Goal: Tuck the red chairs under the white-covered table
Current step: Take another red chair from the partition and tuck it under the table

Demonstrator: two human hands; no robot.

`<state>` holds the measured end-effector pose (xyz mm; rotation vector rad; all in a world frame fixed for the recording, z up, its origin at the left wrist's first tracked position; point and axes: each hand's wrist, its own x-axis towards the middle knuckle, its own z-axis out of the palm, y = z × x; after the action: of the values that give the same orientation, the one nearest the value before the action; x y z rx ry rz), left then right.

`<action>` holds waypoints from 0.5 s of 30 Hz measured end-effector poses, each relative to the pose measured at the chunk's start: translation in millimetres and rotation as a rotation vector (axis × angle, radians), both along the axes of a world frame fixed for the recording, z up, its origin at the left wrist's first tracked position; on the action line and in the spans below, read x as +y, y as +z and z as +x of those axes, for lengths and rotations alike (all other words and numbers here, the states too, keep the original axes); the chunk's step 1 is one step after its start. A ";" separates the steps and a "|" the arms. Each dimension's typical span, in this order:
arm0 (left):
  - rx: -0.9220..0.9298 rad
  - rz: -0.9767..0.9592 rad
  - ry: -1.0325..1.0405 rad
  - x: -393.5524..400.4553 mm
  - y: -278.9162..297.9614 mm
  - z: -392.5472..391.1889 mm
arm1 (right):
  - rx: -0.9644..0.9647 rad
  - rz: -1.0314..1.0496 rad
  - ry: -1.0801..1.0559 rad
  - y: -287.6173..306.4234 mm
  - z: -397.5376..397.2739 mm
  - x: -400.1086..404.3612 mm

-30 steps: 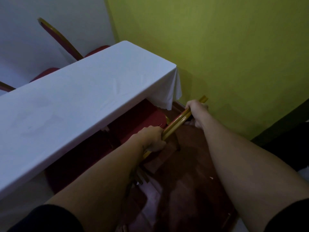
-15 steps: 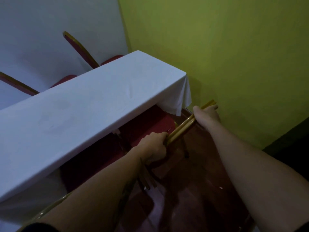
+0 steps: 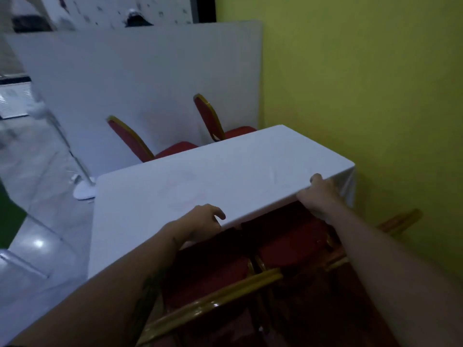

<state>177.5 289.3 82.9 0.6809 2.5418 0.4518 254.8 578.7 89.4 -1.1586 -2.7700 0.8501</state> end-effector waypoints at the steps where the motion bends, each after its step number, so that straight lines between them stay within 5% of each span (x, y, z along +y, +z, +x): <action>1: -0.007 0.022 0.024 -26.2 1.5 -10.2 | -0.002 -0.010 0.049 2.3 -13.9 -26.0; 15: 0.060 0.136 0.349 -403.1 34.0 -129.0 | -0.006 -0.021 0.485 21.9 -204.4 -377.3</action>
<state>48.5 -113.8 116.9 0.2970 2.7132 0.7370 50.4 201.3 111.2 -0.4841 -3.1008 0.9000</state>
